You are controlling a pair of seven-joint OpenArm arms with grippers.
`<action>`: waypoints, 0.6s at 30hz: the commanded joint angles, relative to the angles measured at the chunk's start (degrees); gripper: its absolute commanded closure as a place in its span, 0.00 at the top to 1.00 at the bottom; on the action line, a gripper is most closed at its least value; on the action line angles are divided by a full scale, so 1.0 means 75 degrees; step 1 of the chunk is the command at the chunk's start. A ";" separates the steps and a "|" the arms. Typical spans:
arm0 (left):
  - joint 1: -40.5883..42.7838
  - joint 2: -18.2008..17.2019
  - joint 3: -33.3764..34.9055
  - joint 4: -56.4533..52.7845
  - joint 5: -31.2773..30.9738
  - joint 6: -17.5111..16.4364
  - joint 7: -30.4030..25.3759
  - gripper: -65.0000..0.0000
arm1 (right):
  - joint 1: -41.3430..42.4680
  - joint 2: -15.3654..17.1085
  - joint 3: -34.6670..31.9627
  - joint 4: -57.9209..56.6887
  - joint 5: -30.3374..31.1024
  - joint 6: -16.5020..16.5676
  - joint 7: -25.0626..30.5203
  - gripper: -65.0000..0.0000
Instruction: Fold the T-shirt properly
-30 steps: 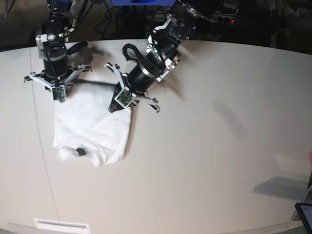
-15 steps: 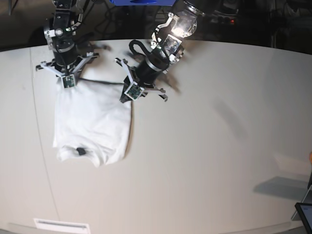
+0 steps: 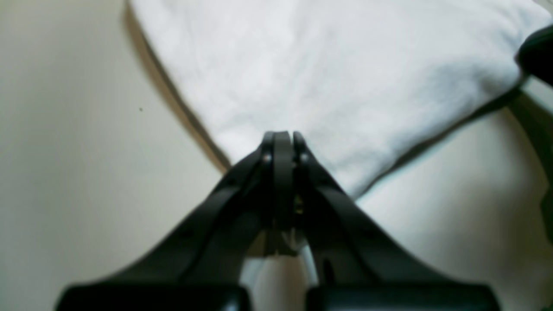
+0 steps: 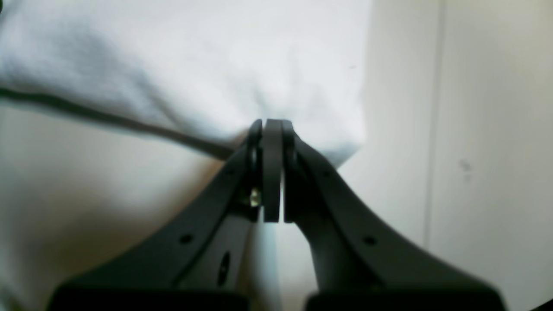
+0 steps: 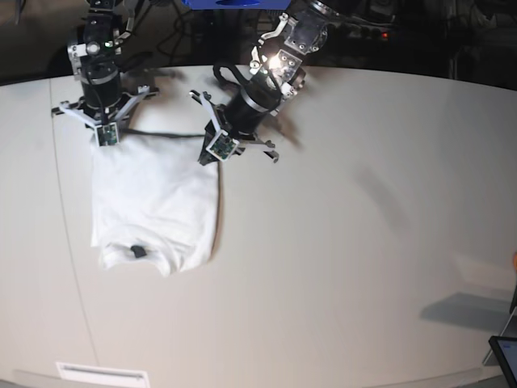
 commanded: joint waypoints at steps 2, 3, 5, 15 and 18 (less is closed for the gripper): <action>-0.0128 0.0049 0.0013 0.0538 0.0004 -0.0025 -0.0023 0.00 | 0.0053 0.0018 -0.0007 0.0399 0.0063 -0.0025 0.0246 0.00; -0.0140 0.0072 0.0001 0.0702 0.0004 -0.0025 0.0165 0.00 | 0.0089 0.0018 -0.0007 0.0411 0.0063 -0.0025 0.0246 0.00; -0.0269 0.0084 0.0001 0.0948 0.0004 -0.0025 0.0364 0.00 | 0.0147 0.0041 -0.0007 0.0411 0.0063 -0.0025 0.0246 0.00; -0.1078 0.0377 0.0059 -0.0259 0.0004 -0.0025 0.0352 0.00 | 0.0616 0.0076 0.0016 -0.0527 0.0063 -0.0025 0.0258 0.00; -0.1078 0.0529 0.0013 -0.0658 0.0004 -0.0025 0.0341 0.00 | 0.0663 0.0135 0.0005 -0.1031 0.0063 -0.0025 0.0270 0.00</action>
